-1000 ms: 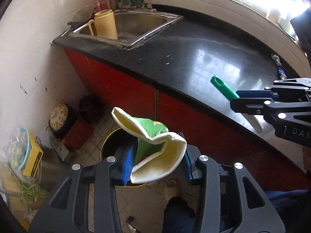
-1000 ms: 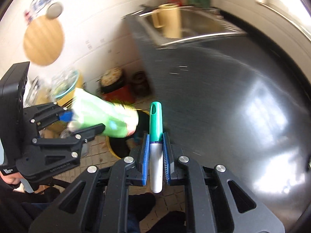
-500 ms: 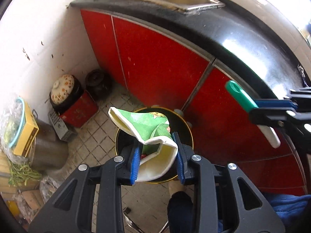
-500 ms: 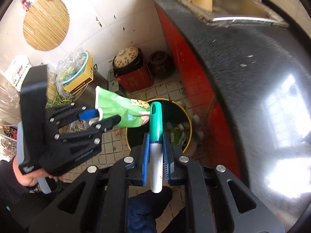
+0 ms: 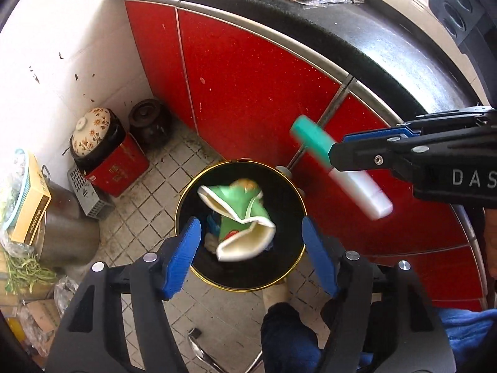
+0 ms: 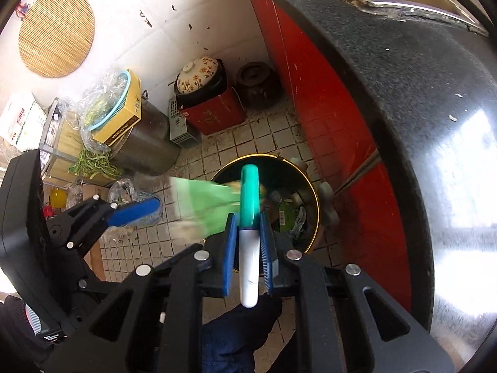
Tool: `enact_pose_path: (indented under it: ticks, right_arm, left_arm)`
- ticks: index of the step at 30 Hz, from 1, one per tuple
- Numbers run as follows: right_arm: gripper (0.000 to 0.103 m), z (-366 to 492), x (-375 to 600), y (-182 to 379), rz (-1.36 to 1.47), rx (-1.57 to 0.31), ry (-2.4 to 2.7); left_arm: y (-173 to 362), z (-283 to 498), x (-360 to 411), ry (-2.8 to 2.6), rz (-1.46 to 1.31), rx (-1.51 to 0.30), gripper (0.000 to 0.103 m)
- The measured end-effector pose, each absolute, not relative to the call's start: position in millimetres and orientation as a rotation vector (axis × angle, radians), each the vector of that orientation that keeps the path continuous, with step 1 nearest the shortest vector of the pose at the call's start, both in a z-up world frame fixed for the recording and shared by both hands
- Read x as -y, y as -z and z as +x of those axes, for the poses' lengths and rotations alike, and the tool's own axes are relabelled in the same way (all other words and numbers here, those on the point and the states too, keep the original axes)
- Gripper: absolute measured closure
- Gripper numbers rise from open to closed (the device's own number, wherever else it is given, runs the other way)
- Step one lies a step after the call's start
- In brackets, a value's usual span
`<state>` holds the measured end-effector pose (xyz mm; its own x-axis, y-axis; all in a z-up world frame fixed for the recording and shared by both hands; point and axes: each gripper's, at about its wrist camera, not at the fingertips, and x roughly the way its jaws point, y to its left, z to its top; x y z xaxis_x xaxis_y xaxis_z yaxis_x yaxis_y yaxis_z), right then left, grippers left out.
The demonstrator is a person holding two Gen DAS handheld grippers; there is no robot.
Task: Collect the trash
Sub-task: 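Open the left tool to drop the green bag while the right tool releases the marker into the bin, then return both open tools to the counter toward the toothpaste tube and foil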
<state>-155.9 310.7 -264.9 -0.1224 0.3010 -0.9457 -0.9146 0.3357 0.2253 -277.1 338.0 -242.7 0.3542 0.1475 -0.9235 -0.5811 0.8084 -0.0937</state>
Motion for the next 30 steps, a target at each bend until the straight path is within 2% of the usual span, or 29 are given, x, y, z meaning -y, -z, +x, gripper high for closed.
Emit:
enact_pose_path:
  ticks: [3,7,10,13,18,24,30]
  right_arm:
    - [0.083,-154.9,-309.6,264.1,-0.646,-1.281,-1.174]
    - [0.058,-154.2,-301.1,254.4,-0.639,-1.252,-1.18]
    - [0.054,-151.7,-290.3,238.8,-0.613,-1.23,-1.19]
    - [0.045,-142.7,-267.4,211.7,-0.567,-1.172,-1.178]
    - [0.031,-110.2,-214.6,160.6,-0.486,-1.075,-1.082]
    - [0.028,-51.4,-110.2,103.3,-0.339,-0.965,-0.846]
    - [0.027,-7.2,15.9,73.1,-0.202,-0.916,-0.574]
  left_arm:
    - [242.4,-278.4,-337.9,-0.506,-0.443,-1.122,0.031]
    - [237.0,-281.1,-335.5,-0.524,-0.436,-1.117,0.022]
    - [230.5,-280.2,-330.4,-0.53,-0.42,-1.119,0.019]
    - [216.2,-276.7,-323.4,-0.544,-0.386,-1.101,0.01]
    - [187.1,-256.0,-306.2,-0.538,-0.321,-1.064,0.008]
    - [154.4,-201.7,-263.8,-0.419,-0.23,-1.013,0.008]
    - [126.4,-114.2,-177.5,-0.16,-0.082,-0.965,0.008]
